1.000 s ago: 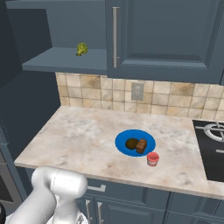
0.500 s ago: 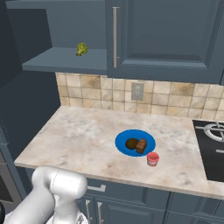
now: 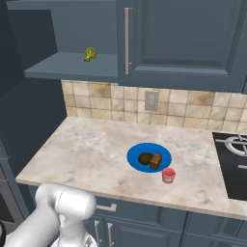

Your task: Pick the avocado and bread from the counter and place them on the plate. Then pick the jam from the cabinet and place it next to the plate. Lastly close the cabinet door.

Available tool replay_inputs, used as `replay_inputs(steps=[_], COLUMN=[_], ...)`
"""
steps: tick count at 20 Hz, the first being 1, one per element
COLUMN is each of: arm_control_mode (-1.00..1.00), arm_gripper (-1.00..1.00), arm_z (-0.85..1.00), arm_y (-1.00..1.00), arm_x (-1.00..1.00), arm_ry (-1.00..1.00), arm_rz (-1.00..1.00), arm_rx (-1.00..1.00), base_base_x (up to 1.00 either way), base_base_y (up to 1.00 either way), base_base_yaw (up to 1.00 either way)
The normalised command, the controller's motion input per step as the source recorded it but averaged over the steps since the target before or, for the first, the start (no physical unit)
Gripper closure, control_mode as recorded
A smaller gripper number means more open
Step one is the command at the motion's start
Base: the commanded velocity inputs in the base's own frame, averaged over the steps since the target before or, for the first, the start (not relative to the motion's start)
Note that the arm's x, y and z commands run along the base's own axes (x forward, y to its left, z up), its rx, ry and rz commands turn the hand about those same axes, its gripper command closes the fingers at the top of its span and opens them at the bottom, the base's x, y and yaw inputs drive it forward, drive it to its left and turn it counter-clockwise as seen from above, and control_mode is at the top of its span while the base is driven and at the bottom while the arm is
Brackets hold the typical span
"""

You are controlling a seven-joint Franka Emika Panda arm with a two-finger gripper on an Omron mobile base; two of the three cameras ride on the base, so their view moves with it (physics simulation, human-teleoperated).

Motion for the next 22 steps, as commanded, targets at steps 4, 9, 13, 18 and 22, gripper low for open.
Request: replay_inputs(steps=[4,9,13,18,22], arm_control_mode=[-1.0,-1.0,-1.0,-1.0,-1.0], arm_gripper=[-1.0,-1.0,-1.0,-1.0,-1.0], arm_z=[0.34,0.29,0.08,0.0,0.0], arm_y=[-0.32,-0.49,-0.72,-0.84,-0.84], arm_x=[0.0,0.0,0.0,0.08,0.32], arm_ry=[-0.02,-0.03,-0.03,0.0,0.0], arm_rz=[0.08,0.15,0.23,0.24,0.27], arm_rx=[0.06,0.08,0.09,0.09,0.12], base_base_x=[0.0,0.0,0.0,0.0,0.0], base_base_y=[0.0,0.0,0.0,0.0,0.0], base_base_yaw=[0.0,0.0,0.0,0.0,0.0])
